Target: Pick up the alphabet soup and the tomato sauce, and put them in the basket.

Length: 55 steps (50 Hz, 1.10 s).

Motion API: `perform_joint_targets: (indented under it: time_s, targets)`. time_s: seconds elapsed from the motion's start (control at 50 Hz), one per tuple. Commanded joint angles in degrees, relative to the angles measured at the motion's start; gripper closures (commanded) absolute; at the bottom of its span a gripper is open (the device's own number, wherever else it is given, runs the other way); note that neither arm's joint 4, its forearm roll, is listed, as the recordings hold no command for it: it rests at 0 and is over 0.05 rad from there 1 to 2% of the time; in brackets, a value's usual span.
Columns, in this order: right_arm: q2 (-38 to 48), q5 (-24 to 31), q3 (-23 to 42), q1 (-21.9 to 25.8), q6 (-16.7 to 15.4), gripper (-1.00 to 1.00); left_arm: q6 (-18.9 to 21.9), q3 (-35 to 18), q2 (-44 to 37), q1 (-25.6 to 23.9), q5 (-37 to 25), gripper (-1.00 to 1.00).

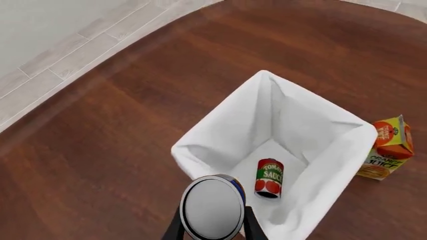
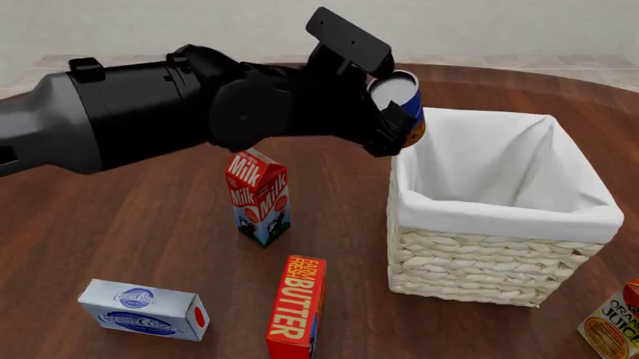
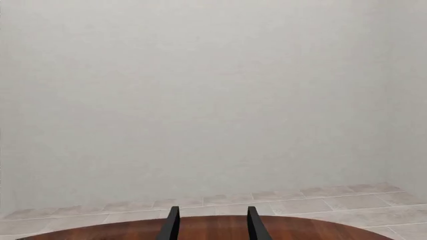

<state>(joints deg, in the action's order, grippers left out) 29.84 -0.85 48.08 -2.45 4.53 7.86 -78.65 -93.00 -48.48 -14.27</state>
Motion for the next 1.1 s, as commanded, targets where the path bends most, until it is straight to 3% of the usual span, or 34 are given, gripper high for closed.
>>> perform_joint_targets:
  time_s: [0.02, 0.5, 1.1]
  targets:
    - [-0.5, 0.5, 0.0, 0.3, 0.0, -1.00, 0.7, -1.1, 0.0, -1.6, 0.5, 1.00]
    - [-1.1, 0.9, 0.2, 0.0, 0.5, -1.00, 1.2, -3.0, -2.4, -4.0, 1.0, 1.00]
    - [0.4, -0.4, 0.5, 0.4, 0.6, -1.00, 3.8, -8.4, -8.4, -2.2, -0.3, 1.00]
